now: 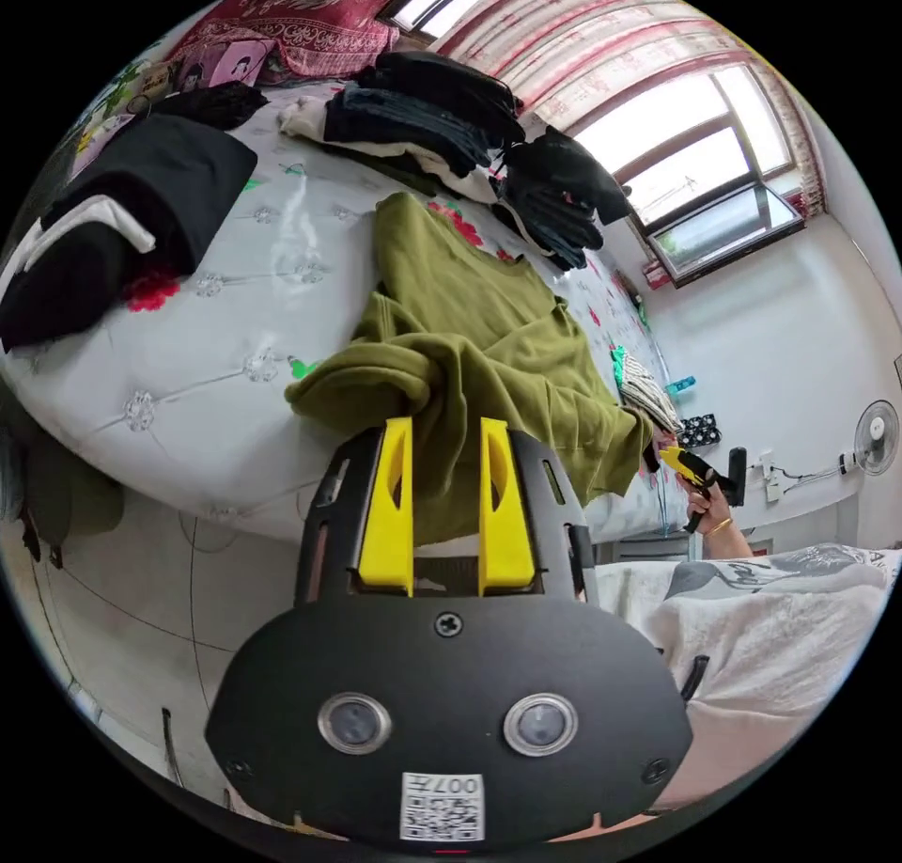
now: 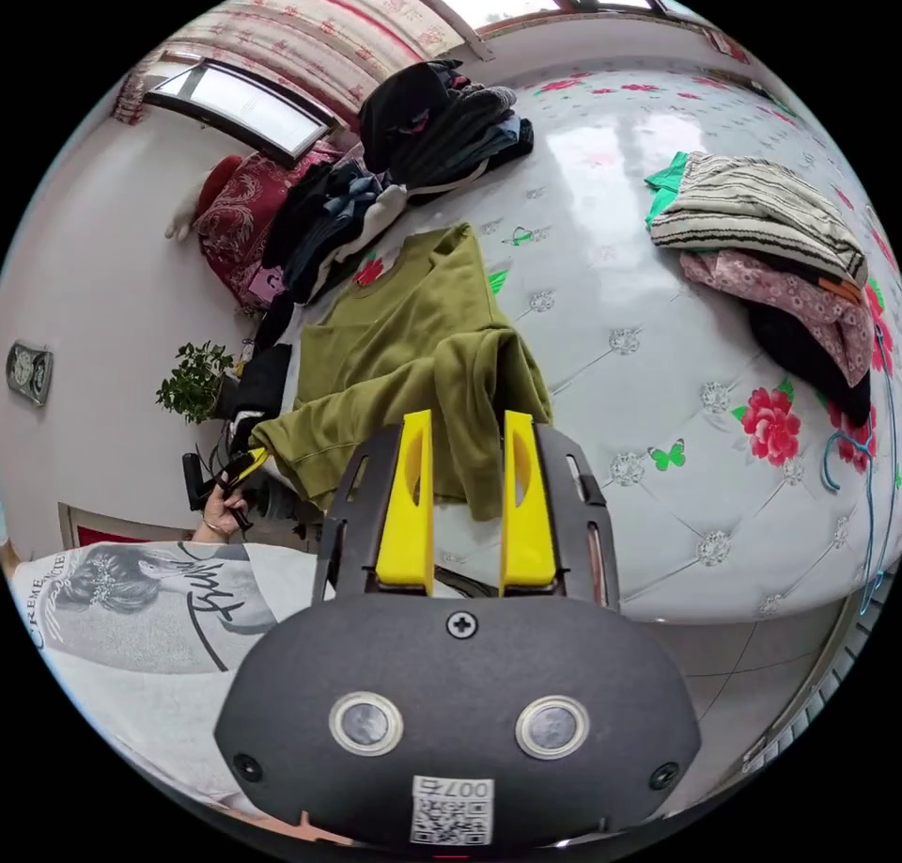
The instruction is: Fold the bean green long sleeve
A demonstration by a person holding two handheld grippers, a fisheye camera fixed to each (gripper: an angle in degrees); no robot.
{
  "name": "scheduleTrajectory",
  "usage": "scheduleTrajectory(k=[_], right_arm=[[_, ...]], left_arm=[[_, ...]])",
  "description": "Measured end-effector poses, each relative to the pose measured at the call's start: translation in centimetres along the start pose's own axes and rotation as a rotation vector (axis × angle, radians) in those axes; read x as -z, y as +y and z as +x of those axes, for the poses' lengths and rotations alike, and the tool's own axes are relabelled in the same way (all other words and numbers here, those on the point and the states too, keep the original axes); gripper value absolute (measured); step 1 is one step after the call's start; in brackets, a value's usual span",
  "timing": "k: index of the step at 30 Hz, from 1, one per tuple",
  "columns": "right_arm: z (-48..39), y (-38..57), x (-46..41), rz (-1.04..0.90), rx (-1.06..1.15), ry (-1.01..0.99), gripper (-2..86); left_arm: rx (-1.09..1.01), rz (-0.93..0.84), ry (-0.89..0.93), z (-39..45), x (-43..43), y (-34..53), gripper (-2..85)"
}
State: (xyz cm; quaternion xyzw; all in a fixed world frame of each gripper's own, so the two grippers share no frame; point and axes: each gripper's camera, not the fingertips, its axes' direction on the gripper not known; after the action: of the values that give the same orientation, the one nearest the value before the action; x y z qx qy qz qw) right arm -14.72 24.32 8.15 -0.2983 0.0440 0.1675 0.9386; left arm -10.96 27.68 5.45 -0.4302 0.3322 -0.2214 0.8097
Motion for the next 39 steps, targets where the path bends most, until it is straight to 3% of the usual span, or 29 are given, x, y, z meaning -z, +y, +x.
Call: scheduleTrajectory(k=[5,10,13,17,22,24,28,31,33,36,39], right_arm=[[1.6,3.2,-2.2,-0.113,0.002,0.079,6.4],[2.5,2.4,-4.9,-0.236,0.062,0.100,2.6],[2.8,1.6,-3.8,-0.309,0.120,0.042,0.9],[5.2,1.5,4.8,-0.184,0.132,-0.267,0.2],[8.1,-0.6,12.7,0.011,0.094,-0.615,0.0],[8.4,-3.9,14.4,0.083,0.104,-0.732,0.0],[5.8,-12.0,14.1,0.086,0.170,-0.726,0.3],[4.0,-18.9,11.8,0.147,0.103,-0.577,1.2],[3.4,-22.3,8.4,0.151,0.074,-0.364,2.3],[5.4,-22.1,4.7,0.076,0.038,-0.227,3.4],[9.7,-18.1,3.2,0.037,-0.002,-0.213,4.9]], left_arm=[[0.057,-0.125,-0.061,-0.9,-2.4,3.2,11.8],[0.045,-0.239,-0.077,-0.3,-5.7,1.1,5.7],[-0.021,-0.262,0.041,0.3,-4.0,0.1,2.7],[-0.076,-0.084,0.409,0.0,4.4,-0.3,1.0],[-0.158,0.236,0.619,-0.6,12.6,-2.9,0.3],[-0.137,0.295,0.616,-1.4,13.4,-5.5,0.4],[0.033,0.362,0.553,-3.2,11.6,-15.0,1.3],[0.164,0.415,0.370,-3.8,8.7,-21.0,3.7],[0.268,0.441,0.258,-4.5,6.8,-22.4,5.6],[0.334,0.398,0.179,-5.3,3.8,-21.7,7.5],[0.306,0.284,0.069,-5.6,1.5,-18.2,8.2]])
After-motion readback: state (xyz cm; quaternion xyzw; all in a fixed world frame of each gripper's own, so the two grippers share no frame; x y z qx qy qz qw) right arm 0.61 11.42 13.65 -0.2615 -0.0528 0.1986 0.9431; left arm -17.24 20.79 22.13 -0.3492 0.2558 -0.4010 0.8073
